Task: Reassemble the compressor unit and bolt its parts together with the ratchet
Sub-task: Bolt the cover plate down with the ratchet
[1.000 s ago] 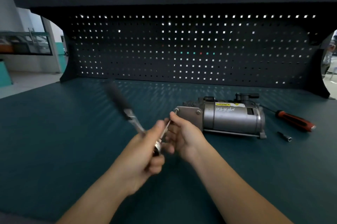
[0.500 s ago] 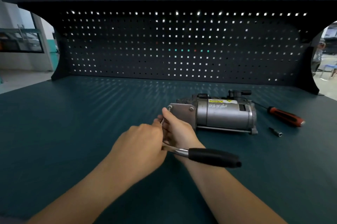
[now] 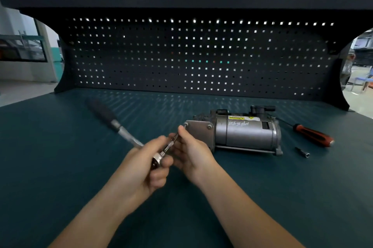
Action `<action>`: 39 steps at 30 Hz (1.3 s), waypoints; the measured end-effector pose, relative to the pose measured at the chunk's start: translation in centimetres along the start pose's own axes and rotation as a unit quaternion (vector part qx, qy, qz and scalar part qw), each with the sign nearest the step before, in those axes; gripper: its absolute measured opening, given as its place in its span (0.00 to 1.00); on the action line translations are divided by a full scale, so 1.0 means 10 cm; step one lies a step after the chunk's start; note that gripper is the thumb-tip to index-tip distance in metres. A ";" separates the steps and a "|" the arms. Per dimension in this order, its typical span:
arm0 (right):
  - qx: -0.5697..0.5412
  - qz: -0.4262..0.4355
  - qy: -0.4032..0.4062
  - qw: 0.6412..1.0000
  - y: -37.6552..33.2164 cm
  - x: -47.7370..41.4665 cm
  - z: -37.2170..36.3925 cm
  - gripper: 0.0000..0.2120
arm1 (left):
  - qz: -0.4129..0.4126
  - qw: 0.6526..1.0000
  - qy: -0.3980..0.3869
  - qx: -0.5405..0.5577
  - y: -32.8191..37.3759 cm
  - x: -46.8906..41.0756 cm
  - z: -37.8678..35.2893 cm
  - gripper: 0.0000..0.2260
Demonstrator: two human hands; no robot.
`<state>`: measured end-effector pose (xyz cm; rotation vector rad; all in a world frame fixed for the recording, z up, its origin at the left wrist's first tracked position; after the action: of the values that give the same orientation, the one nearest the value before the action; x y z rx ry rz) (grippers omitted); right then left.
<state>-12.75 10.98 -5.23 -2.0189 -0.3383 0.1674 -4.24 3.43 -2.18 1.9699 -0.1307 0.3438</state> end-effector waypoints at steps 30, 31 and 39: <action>0.134 0.132 0.072 0.979 -0.09 -0.01 0.06 0.18 | -0.275 0.461 0.204 -0.818 0.12 0.05 -0.19 0.11; 0.134 0.131 0.071 0.980 -0.10 -0.01 0.08 0.17 | -0.269 0.497 0.201 -0.800 0.14 0.05 -0.18 0.11; 0.062 0.047 0.048 0.996 -0.07 -0.03 0.05 0.10 | 0.131 0.961 -0.106 0.218 -0.18 -0.01 -0.06 0.18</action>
<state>-13.27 11.64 -4.89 -1.9128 -0.1671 0.1466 -3.97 4.69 -3.62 2.4307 -0.4935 0.3521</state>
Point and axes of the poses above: each hand's wrist, its own x-axis away from the middle knuckle, its own z-axis out of the back of the hand, y = z × x, the point moved 5 cm from there along -x, towards the middle knuckle, and after that the axes turned 10 degrees about z, right-handed, at the moved point
